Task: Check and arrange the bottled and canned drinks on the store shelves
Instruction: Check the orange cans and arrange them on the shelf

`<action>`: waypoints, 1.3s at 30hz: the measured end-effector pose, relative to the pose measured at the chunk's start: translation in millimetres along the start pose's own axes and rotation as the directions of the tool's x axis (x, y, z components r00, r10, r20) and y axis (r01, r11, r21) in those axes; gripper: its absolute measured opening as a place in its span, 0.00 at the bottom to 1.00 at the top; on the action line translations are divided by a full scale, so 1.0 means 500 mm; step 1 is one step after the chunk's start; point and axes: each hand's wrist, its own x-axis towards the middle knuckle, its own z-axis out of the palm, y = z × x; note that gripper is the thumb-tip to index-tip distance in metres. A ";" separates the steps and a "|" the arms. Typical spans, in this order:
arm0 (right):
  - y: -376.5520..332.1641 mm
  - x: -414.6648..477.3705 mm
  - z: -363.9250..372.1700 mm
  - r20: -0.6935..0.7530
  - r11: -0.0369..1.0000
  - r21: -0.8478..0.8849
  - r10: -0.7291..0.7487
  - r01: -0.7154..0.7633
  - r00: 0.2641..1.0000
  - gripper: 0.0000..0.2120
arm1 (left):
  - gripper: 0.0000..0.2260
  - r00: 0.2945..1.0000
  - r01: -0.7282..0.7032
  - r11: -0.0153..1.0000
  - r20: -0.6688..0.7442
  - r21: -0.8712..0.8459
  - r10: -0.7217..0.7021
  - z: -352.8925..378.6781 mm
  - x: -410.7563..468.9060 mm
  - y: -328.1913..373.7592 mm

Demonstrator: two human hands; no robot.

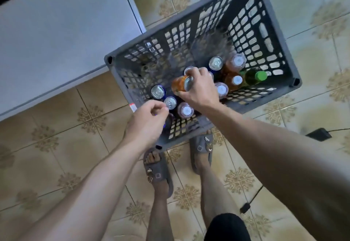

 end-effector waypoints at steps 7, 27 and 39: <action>0.021 0.148 0.161 0.137 0.902 -0.360 -0.203 0.240 0.970 0.26 | 0.12 0.998 -0.004 0.999 -0.059 0.037 0.006 0.022 0.139 -0.036; -0.194 -0.184 -0.157 0.181 0.952 -0.304 0.087 -0.028 0.980 0.16 | 0.09 0.983 -0.132 0.987 -0.112 0.095 0.142 -0.188 -0.250 -0.006; -0.827 -0.679 -0.276 0.113 0.875 -0.351 -0.314 0.334 0.943 0.23 | 0.17 0.877 -0.272 0.961 -0.397 0.051 0.269 -0.622 -0.811 -0.271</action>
